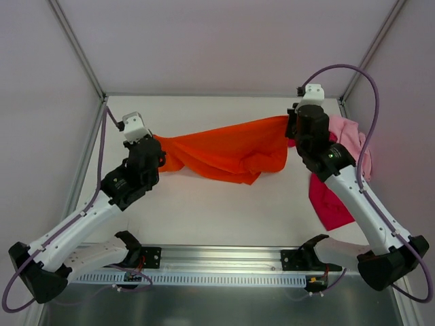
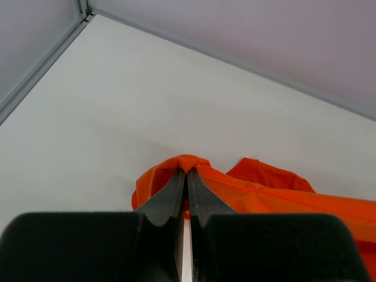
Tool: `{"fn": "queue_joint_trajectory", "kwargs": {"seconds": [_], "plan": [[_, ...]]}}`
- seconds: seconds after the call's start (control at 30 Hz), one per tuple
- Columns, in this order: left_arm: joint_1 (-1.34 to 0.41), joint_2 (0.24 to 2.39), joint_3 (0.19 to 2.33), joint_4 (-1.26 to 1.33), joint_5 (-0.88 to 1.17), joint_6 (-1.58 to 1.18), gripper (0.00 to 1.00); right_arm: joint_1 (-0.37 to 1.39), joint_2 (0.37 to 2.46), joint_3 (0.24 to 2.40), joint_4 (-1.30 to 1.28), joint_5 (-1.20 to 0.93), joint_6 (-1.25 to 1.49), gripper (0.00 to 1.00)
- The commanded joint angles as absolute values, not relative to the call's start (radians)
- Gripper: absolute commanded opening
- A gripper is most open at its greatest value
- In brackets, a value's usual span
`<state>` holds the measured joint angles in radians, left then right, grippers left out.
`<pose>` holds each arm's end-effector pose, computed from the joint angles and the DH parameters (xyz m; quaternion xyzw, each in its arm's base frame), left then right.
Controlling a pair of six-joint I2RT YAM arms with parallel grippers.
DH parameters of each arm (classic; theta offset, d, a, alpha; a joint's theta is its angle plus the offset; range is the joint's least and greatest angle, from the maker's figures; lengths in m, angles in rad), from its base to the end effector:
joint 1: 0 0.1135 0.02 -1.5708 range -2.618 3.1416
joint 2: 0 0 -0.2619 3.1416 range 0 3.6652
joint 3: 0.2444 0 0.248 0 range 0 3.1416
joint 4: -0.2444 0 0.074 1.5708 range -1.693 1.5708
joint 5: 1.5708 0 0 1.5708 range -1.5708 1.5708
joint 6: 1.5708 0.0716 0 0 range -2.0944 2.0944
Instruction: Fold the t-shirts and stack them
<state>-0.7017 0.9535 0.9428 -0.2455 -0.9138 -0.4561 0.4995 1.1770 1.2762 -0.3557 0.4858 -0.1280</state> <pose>0.2073 -0.1010 0.3547 -0.1805 0.7381 -0.0076 0.6500 0.2669 0.1076 0.4041 -0.0974 0.7763 -0.0776 0.6179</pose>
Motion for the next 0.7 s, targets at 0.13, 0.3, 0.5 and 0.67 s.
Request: {"fn": "queue_joint_trajectory", "kwargs": {"seconds": [0.13,0.3,0.5,0.67], "plan": [[-0.71,0.778,0.877,-0.057,-0.996,-0.391,0.0,0.532,1.045,1.175,-0.201,0.672,-0.176,0.01],[-0.71,0.779,0.905,-0.036,-1.026,-0.37,0.0,0.549,0.988,1.137,-0.138,0.778,-0.196,0.01],[-0.71,0.845,1.012,0.061,-0.993,-0.264,0.0,0.551,0.986,1.207,-0.127,0.814,-0.247,0.01],[-0.709,0.902,1.071,0.221,-0.977,-0.054,0.0,0.551,1.044,1.31,-0.103,0.836,-0.334,0.01]]}}
